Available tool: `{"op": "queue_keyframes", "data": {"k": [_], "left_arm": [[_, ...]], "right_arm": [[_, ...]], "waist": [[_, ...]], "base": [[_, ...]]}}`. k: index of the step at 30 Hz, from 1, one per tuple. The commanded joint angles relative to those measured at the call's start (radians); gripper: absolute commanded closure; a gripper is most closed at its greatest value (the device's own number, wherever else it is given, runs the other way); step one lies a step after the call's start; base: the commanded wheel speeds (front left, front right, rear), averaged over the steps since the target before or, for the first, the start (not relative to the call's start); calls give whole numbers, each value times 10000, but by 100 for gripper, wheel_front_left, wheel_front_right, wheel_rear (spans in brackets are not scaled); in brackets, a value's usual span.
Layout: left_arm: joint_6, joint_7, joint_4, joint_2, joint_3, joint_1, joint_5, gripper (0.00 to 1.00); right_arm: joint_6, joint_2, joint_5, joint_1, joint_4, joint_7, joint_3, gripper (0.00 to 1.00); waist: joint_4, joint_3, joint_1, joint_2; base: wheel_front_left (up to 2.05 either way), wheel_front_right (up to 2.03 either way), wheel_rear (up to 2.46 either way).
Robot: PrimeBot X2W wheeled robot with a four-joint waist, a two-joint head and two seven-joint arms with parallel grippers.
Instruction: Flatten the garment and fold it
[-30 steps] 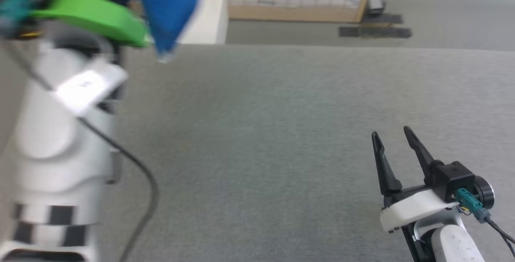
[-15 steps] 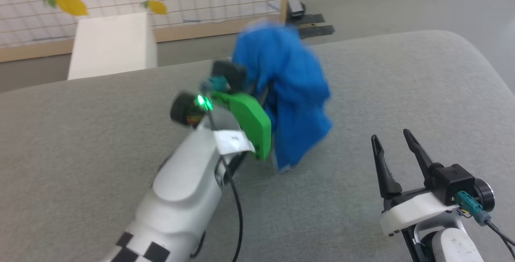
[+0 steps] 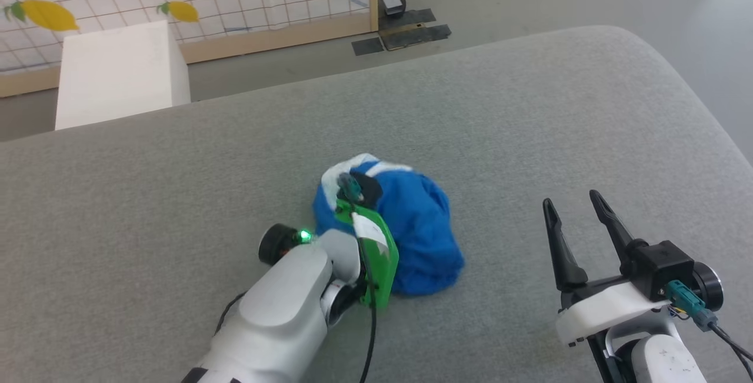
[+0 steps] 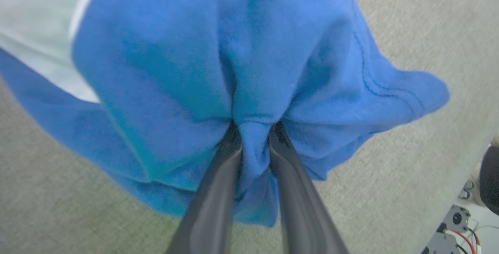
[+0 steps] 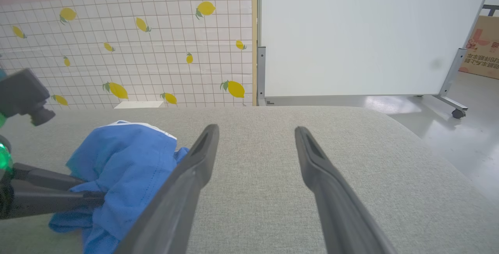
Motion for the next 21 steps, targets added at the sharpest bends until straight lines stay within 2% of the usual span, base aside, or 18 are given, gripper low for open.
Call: {"op": "queue_keyframes", "data": {"k": [1, 6, 10, 12, 17, 21], "left_arm": [[167, -616, -194, 27, 183, 59, -35, 0], [479, -3371, -1119, 164, 995, 82, -36, 0], [703, -5626, -1960, 522, 1680, 405, 36, 0], [800, -6366, -2340, 760, 1946, 686, 96, 0], [908, -6871, -3444, 1321, 2678, 1658, 309, 0], [987, -6894, -4759, 1520, 3558, 2746, 806, 0]], "right_arm": [[-17, 3, 5, 134, -40, 25, 7, 0], [-17, 3, -75, 195, -123, 75, -42, 0], [-17, 3, -114, 251, -248, 149, -51, 0], [-17, 3, -130, 282, -325, 185, -76, 0], [-17, 3, -174, 330, -468, 296, -185, 0], [-17, 3, -195, 358, -545, 370, -263, 0]], "waist": [[248, -106, 1, -1], [796, -226, 1, -1], [1278, -342, 1, -1], [1503, -375, 1, -1], [2004, -407, 1, -1], [2337, -385, 1, -1]], "base": [[0, 0, 0], [0, 0, 0], [0, 0, 0], [0, 0, 0], [0, 0, 0], [0, 0, 0]]}}
